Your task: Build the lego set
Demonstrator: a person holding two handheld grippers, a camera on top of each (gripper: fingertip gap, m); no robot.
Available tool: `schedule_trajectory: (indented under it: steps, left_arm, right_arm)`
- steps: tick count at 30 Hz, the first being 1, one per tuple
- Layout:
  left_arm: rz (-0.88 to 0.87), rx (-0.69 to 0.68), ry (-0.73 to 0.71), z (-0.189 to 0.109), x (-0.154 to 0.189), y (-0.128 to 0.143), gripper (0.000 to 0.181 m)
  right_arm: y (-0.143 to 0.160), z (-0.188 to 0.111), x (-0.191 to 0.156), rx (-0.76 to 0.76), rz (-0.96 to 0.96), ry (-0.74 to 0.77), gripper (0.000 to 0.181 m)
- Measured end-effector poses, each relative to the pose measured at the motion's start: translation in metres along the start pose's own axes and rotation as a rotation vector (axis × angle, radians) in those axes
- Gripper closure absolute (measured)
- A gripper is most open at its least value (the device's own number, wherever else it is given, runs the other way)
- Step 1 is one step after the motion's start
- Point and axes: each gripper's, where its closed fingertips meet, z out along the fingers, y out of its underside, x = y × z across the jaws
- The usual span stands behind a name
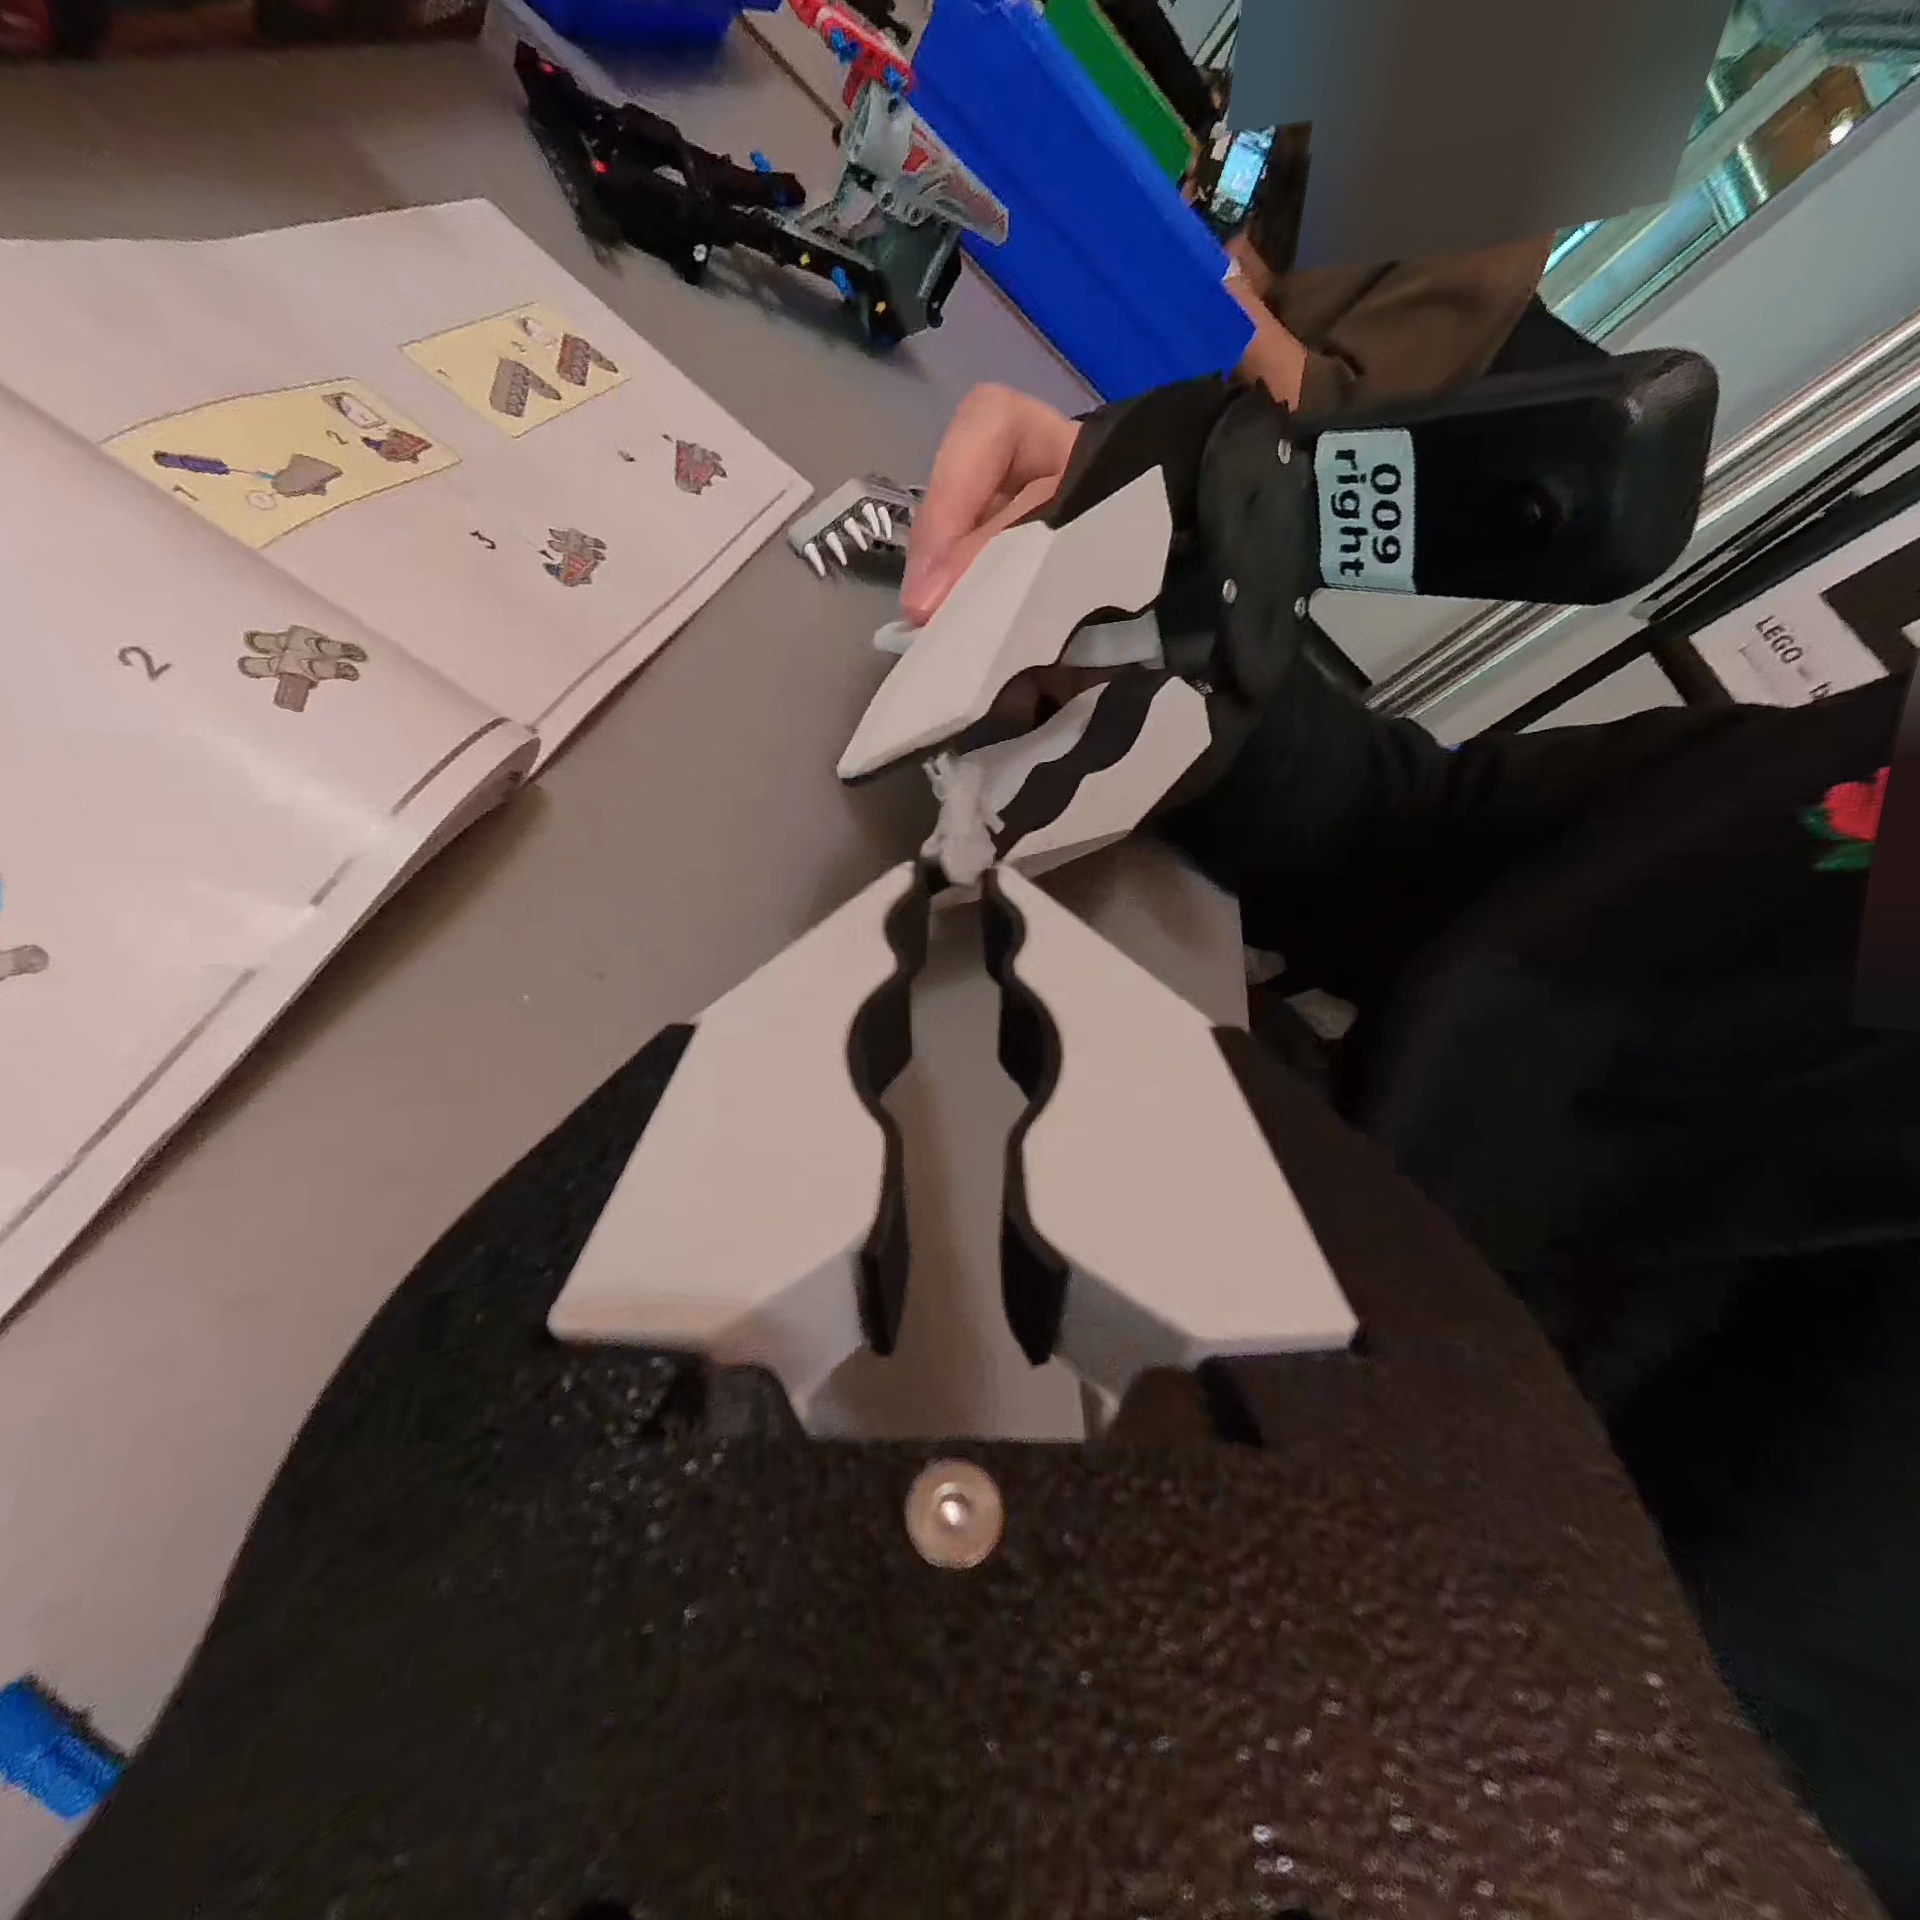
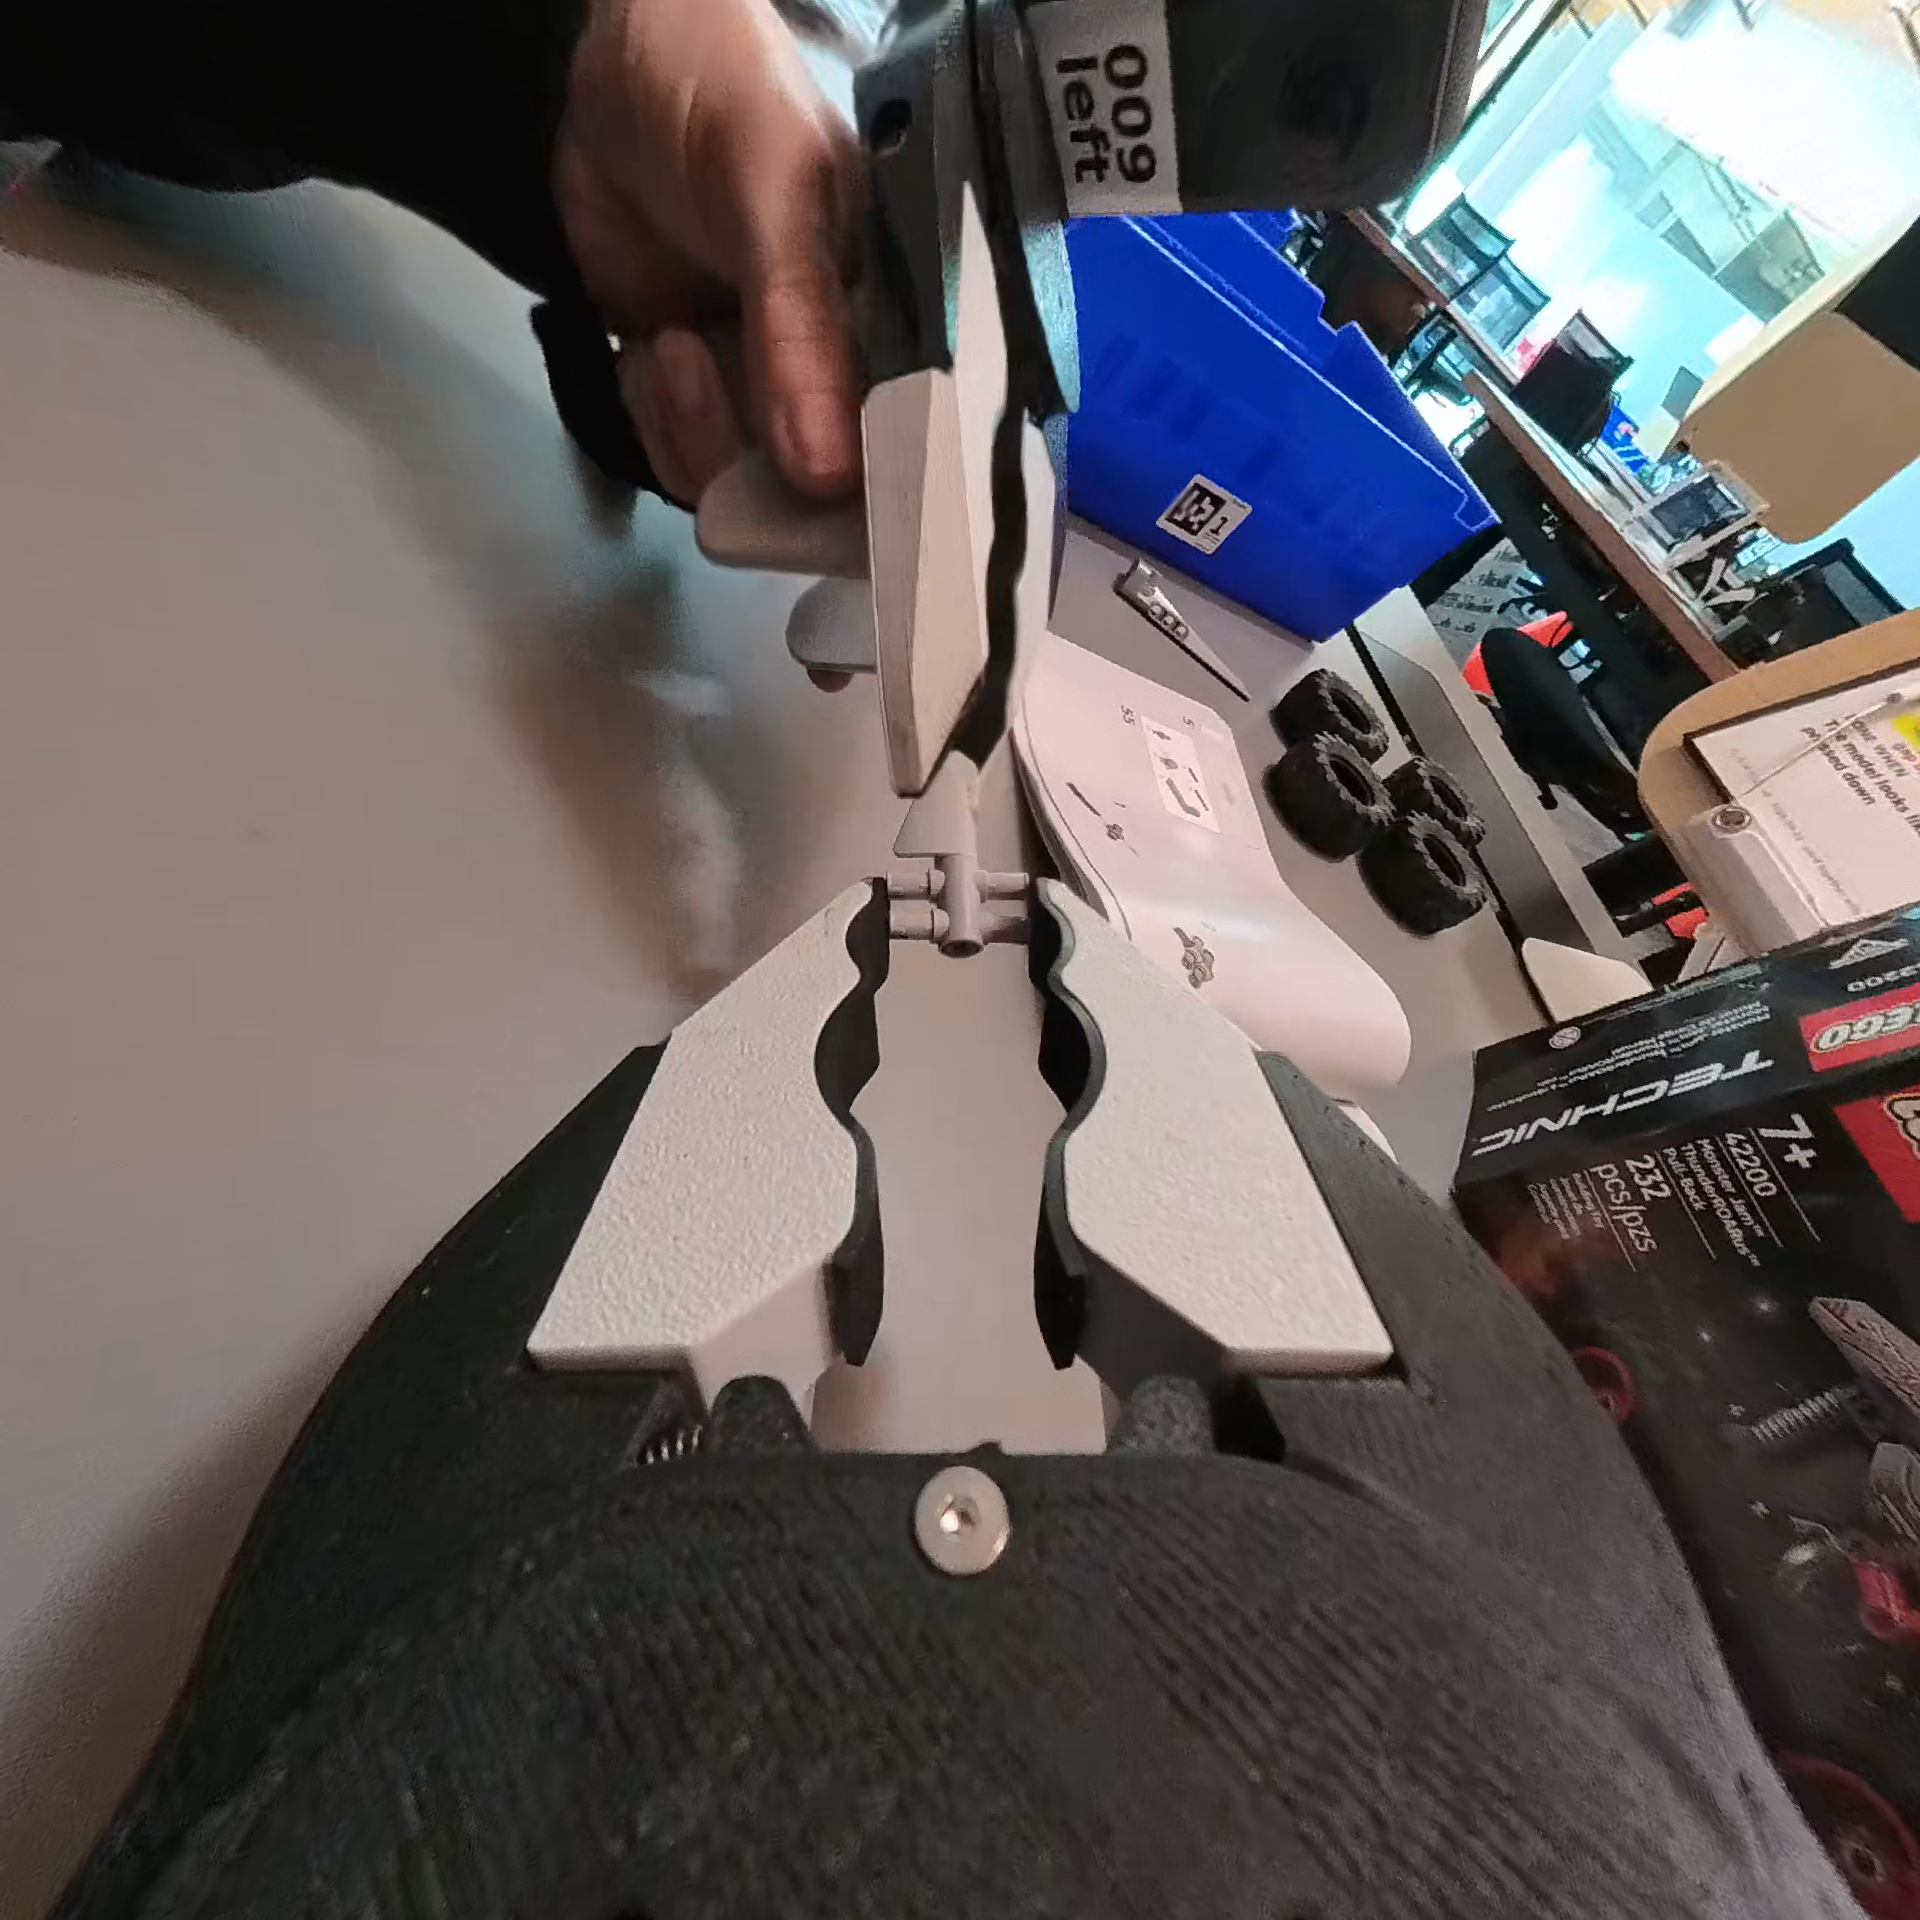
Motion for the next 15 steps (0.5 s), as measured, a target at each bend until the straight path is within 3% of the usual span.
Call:
schedule_trajectory:
  steps: [1, 15]
  left_arm:
    - [0.016, 0.011, -0.001, 0.001, 0.000, -0.001, 0.175]
    - [0.063, -0.014, -0.013, 0.001, -0.005, 0.011, 0.177]
  right_arm:
    - [0.002, 0.000, 0.001, -0.014, -0.008, 0.005, 0.156]
    - [0.008, 0.005, -0.009, -0.036, 0.069, -0.070, 0.156]
